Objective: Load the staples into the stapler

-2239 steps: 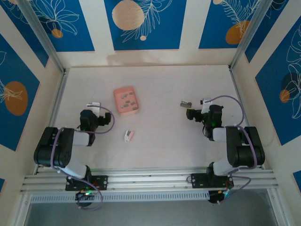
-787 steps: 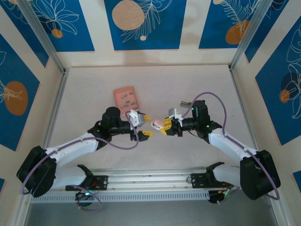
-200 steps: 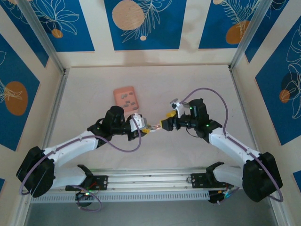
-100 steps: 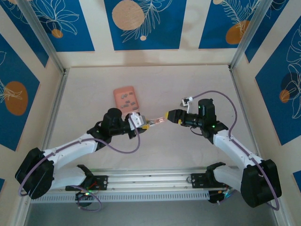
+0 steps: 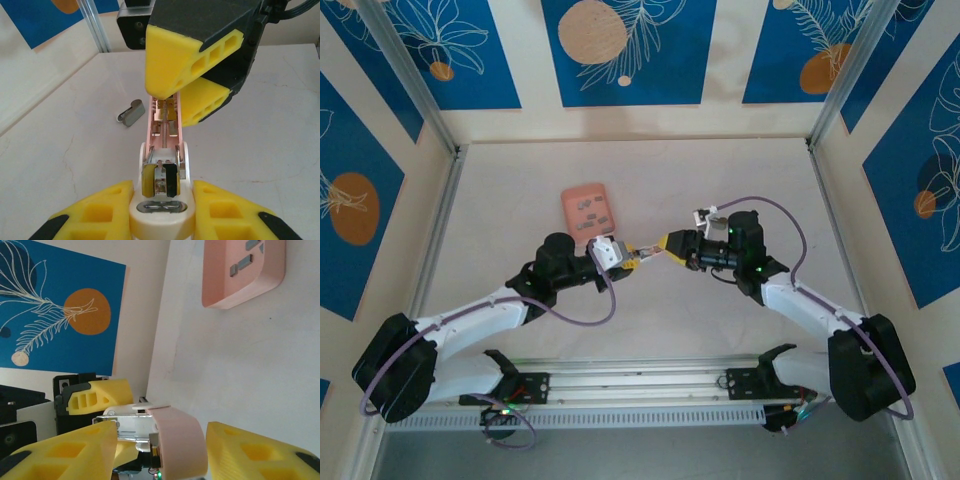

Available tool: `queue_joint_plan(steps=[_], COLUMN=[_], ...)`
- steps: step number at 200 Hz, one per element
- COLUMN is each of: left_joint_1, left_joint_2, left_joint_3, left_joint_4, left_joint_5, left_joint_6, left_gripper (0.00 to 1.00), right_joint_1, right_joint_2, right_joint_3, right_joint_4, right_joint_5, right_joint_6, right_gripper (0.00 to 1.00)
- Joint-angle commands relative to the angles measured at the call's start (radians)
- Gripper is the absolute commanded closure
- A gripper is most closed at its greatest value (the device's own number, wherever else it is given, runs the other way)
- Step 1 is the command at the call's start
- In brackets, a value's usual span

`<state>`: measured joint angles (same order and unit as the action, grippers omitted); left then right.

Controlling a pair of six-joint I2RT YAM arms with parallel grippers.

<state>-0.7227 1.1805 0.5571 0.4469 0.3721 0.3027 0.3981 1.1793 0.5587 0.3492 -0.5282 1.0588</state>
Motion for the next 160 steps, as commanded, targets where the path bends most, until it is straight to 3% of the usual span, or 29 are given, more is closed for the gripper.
queue_joint_plan(steps=[1, 60, 76, 87, 98, 109, 133, 160], left_joint_1=[-0.016, -0.016, -0.017, -0.015, -0.015, -0.016, -0.016, -0.018], left_joint_2=[-0.022, -0.024, -0.024, -0.027, -0.027, -0.025, 0.004, 0.075], left_joint_3=[-0.011, -0.010, 0.002, 0.011, 0.023, 0.045, 0.126, 0.241], left_joint_4=[0.068, 0.056, 0.026, -0.002, -0.038, -0.096, -0.265, -0.451], left_joint_5=[0.008, 0.004, 0.000, -0.001, -0.004, -0.004, 0.008, 0.032], left_joint_6=[-0.026, -0.033, -0.031, -0.030, -0.032, -0.034, -0.040, -0.045], left_gripper=[0.91, 0.88, 0.76, 0.60, 0.46, 0.37, 0.35, 0.37], right_joint_1=[0.008, 0.010, 0.008, 0.007, 0.011, 0.016, 0.024, 0.046], right_joint_2=[0.011, 0.000, -0.023, -0.050, -0.081, -0.107, -0.128, -0.105], right_joint_3=[0.009, 0.004, 0.012, 0.031, 0.061, 0.093, 0.126, 0.163], right_joint_4=[0.075, 0.067, -0.001, -0.111, -0.254, -0.404, -0.557, -0.609], right_joint_5=[-0.018, 0.016, 0.056, 0.114, 0.205, 0.335, 0.495, 0.513], right_joint_6=[0.036, 0.016, -0.023, -0.078, -0.160, -0.233, -0.349, -0.419], right_gripper=[0.53, 0.80, 0.84, 0.87, 0.88, 0.88, 0.89, 0.91])
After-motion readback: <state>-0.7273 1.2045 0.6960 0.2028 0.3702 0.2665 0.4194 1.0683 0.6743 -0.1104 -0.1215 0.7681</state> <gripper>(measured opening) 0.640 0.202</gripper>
